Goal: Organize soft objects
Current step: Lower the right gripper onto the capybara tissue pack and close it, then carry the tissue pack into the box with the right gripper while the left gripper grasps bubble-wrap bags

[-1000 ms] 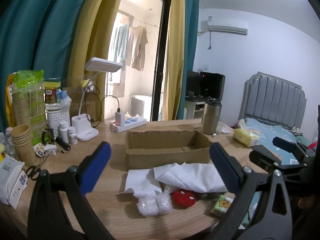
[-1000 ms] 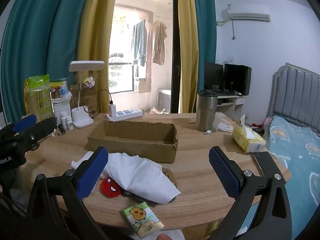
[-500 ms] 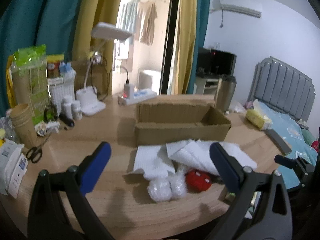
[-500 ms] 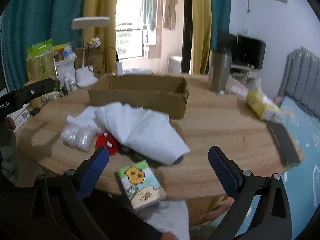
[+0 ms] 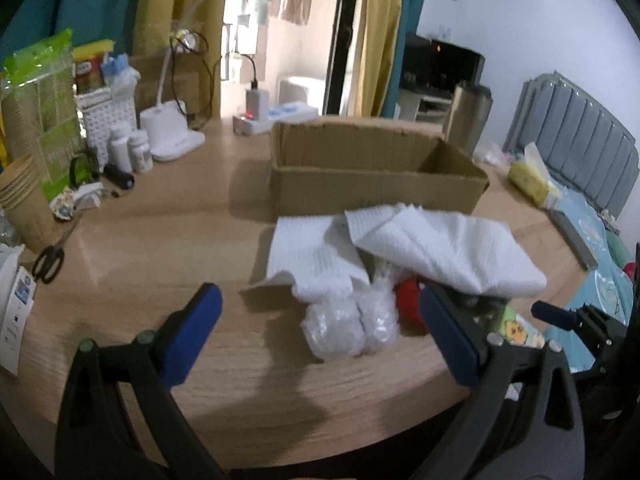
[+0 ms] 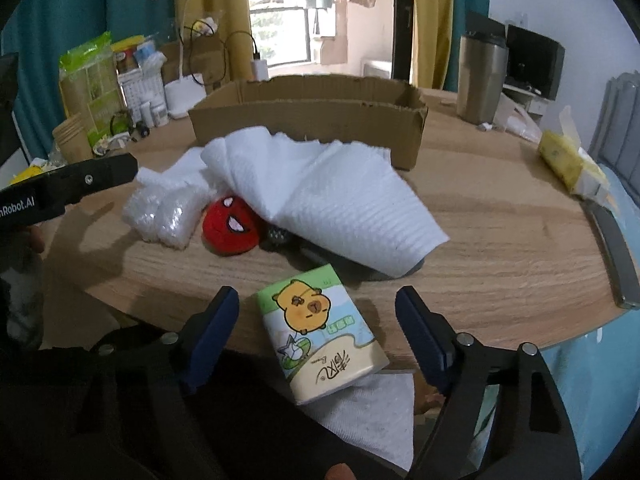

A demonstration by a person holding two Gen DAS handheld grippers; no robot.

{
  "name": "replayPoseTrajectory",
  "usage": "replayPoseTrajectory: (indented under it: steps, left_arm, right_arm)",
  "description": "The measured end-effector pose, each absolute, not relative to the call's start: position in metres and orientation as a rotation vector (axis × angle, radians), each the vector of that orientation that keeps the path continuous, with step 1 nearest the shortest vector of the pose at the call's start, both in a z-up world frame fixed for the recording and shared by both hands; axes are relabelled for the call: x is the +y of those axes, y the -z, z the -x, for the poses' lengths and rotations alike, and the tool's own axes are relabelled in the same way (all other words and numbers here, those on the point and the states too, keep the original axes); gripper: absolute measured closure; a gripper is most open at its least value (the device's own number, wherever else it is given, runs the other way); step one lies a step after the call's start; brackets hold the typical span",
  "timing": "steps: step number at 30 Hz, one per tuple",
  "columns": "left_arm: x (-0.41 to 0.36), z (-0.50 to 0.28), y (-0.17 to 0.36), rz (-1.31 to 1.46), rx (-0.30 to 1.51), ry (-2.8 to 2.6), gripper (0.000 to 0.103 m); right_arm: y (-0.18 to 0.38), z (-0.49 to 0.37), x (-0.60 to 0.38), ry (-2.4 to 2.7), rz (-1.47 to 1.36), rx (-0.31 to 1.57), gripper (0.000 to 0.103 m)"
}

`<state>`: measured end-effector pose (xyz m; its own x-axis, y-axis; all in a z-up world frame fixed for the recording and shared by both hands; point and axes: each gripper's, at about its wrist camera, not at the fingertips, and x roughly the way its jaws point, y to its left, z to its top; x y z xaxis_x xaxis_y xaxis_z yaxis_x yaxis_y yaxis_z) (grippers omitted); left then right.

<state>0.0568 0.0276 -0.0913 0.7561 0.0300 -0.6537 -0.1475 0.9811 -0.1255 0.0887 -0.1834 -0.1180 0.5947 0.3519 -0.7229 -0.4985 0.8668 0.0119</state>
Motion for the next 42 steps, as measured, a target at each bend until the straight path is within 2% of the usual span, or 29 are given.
replayPoseTrajectory:
  steps: [2,6,9,11,13,20,22,28,33,42]
  left_arm:
    - [0.024,-0.060,0.096,0.168,0.732,-0.082,0.003]
    - [0.019,-0.069,0.106,0.163,0.782,-0.057,0.003]
    - [0.015,-0.075,0.112,0.156,0.806,-0.042,0.003]
    - [0.011,-0.078,0.116,0.150,0.828,-0.037,0.003]
    - [0.008,-0.081,0.119,0.139,0.841,-0.039,0.003]
    - [0.004,-0.086,0.125,0.120,0.859,-0.053,0.006]
    - [0.003,-0.088,0.128,0.107,0.877,-0.052,0.026]
    - [0.001,-0.090,0.137,0.100,0.914,-0.040,0.042]
    - [0.001,-0.083,0.129,0.099,0.881,-0.021,0.044]
    - [0.000,-0.069,0.107,0.090,0.814,0.014,0.044]
  right_arm:
    - [0.121,-0.089,-0.184,-0.499,0.202,0.802,0.025]
    - [0.127,-0.093,-0.184,-0.505,0.212,0.822,0.028]
    - [0.129,-0.094,-0.183,-0.508,0.214,0.831,0.034]
    - [0.128,-0.095,-0.185,-0.509,0.204,0.824,0.047]
    - [0.128,-0.097,-0.188,-0.512,0.181,0.825,0.049]
    - [0.123,-0.097,-0.193,-0.526,0.147,0.802,0.051]
    - [0.120,-0.096,-0.194,-0.529,0.138,0.790,0.051]
    - [0.105,-0.089,-0.195,-0.589,0.106,0.723,0.051]
    - [0.090,-0.077,-0.190,-0.638,0.119,0.647,0.051]
    - [0.081,-0.082,-0.188,-0.625,0.135,0.626,0.051]
